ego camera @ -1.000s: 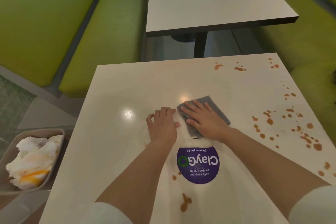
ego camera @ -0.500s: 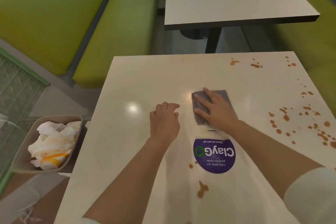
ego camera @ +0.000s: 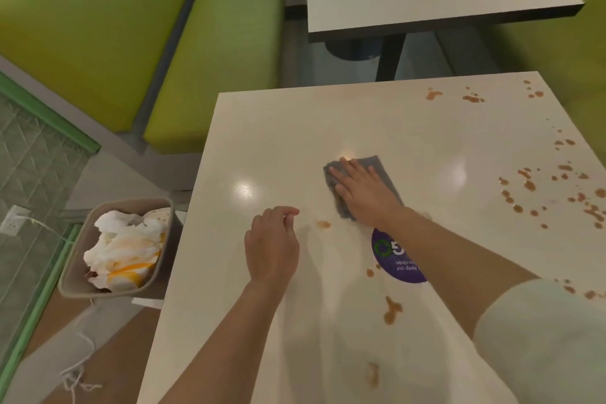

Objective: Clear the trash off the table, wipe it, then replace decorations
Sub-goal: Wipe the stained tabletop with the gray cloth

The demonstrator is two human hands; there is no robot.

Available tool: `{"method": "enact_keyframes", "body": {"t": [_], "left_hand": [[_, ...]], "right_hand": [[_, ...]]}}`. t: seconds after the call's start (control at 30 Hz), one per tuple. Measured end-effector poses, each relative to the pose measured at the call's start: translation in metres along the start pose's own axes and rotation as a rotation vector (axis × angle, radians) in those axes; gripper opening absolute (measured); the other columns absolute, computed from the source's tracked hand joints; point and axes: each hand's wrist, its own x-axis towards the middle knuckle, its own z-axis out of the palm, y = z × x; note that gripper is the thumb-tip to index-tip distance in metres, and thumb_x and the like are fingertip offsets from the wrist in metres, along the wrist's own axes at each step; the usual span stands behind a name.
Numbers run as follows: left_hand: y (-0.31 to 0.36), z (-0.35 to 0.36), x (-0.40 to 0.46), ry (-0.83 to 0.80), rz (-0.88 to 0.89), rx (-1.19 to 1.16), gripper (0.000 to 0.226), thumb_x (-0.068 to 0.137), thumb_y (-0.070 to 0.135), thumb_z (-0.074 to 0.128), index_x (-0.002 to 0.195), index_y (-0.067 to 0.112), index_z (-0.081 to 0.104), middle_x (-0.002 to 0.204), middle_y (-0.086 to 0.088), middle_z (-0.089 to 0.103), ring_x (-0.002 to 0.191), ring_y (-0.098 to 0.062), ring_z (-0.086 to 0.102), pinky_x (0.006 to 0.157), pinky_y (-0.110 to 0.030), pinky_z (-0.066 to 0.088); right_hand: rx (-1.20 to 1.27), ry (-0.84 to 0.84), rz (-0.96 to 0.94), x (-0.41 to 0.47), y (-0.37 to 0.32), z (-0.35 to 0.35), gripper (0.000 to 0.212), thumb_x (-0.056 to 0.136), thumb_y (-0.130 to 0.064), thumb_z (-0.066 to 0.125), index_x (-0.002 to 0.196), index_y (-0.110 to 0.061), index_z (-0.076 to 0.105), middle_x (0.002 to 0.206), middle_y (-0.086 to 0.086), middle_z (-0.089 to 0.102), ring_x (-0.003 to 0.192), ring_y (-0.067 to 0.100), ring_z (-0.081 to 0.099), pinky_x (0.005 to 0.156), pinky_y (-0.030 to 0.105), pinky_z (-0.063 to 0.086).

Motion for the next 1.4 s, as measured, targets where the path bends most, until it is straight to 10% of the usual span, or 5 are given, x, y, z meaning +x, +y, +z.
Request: {"method": "enact_keyframes", "body": {"t": [0.23, 0.5, 0.7, 0.83, 1.4], "left_hand": [[0.007, -0.006, -0.005, 0.019, 0.015, -0.065, 0.026, 0.101, 0.020, 0.040, 0.109, 0.029, 0.063, 0.101, 0.012, 0.063, 0.096, -0.013, 0.052, 0.086, -0.029, 0.038], [0.003, -0.009, -0.015, -0.022, 0.112, -0.039, 0.026, 0.101, 0.019, 0.041, 0.108, 0.029, 0.064, 0.102, 0.010, 0.065, 0.096, -0.016, 0.054, 0.081, -0.029, 0.034], [0.020, -0.019, -0.025, -0.049, 0.155, -0.107, 0.029, 0.101, 0.017, 0.040, 0.109, 0.029, 0.065, 0.105, 0.010, 0.065, 0.100, -0.015, 0.055, 0.088, -0.031, 0.036], [0.029, -0.022, -0.029, -0.071, 0.238, -0.101, 0.029, 0.101, 0.017, 0.040, 0.114, 0.029, 0.063, 0.105, 0.008, 0.064, 0.100, -0.018, 0.054, 0.089, -0.035, 0.039], [0.022, 0.013, -0.053, -0.457, 0.483, 0.470, 0.066, 0.096, 0.037, 0.052, 0.152, 0.029, 0.017, 0.158, 0.010, 0.015, 0.142, -0.014, 0.021, 0.116, -0.038, 0.014]], "right_hand": [[0.077, -0.035, -0.350, -0.075, -0.089, 0.049, 0.068, 0.093, -0.047, 0.007, 0.154, -0.024, 0.027, 0.164, -0.001, 0.009, 0.152, 0.018, -0.003, 0.122, 0.043, -0.003], [0.212, 0.242, 0.019, -0.064, -0.081, 0.053, 0.051, 0.102, -0.021, 0.042, 0.152, -0.022, 0.033, 0.161, 0.005, 0.022, 0.150, 0.025, 0.016, 0.121, 0.039, 0.006], [0.322, 0.298, -0.080, -0.089, -0.105, 0.047, 0.023, 0.075, -0.006, 0.042, 0.079, -0.023, 0.058, 0.069, -0.010, 0.052, 0.068, 0.019, 0.047, 0.067, 0.036, 0.036], [0.367, 0.457, 0.092, -0.113, -0.053, 0.014, 0.055, 0.073, 0.005, 0.044, 0.104, -0.040, 0.056, 0.090, -0.031, 0.054, 0.082, 0.002, 0.050, 0.070, 0.011, 0.035], [0.030, 0.411, 0.596, -0.205, 0.032, 0.043, 0.043, 0.101, -0.034, 0.042, 0.143, -0.026, 0.050, 0.157, 0.000, 0.030, 0.131, 0.029, 0.038, 0.102, 0.042, 0.035]]}}
